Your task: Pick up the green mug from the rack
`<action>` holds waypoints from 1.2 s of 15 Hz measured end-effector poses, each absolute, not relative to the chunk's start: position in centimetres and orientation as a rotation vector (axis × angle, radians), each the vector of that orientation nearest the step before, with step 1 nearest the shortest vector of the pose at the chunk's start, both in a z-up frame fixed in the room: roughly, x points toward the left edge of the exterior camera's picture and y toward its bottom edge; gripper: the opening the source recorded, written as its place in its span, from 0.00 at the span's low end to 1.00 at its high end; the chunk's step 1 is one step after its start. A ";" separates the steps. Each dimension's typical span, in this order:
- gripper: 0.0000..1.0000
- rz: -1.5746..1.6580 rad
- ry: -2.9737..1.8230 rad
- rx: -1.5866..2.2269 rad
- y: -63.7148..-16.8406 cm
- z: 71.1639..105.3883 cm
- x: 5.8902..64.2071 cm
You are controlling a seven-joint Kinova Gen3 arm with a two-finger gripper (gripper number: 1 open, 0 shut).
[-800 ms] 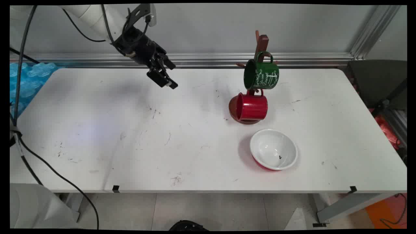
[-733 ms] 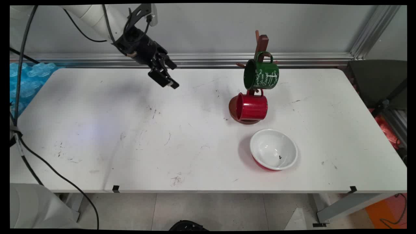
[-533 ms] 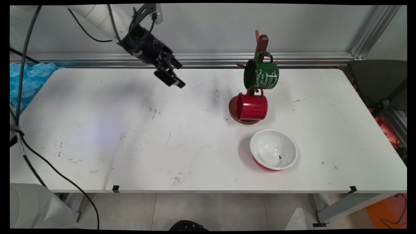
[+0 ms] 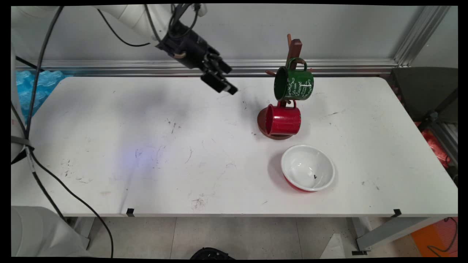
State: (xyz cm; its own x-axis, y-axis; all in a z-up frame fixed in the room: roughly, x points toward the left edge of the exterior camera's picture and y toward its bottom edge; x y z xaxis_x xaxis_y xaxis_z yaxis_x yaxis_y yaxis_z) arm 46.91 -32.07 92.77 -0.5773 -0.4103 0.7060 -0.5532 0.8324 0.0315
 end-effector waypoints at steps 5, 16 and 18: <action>1.00 0.229 -2.188 0.665 -32.2 92.7 44.4; 1.00 0.201 -2.064 0.649 -33.4 89.3 40.4; 1.00 0.195 -2.048 0.646 -33.6 88.5 39.7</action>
State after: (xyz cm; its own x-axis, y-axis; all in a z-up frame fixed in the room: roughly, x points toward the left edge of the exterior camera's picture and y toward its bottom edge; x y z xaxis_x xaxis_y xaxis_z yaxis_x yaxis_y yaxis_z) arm 39.71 -33.60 88.50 -0.4129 -0.3664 0.8338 -0.5175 0.8477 0.1163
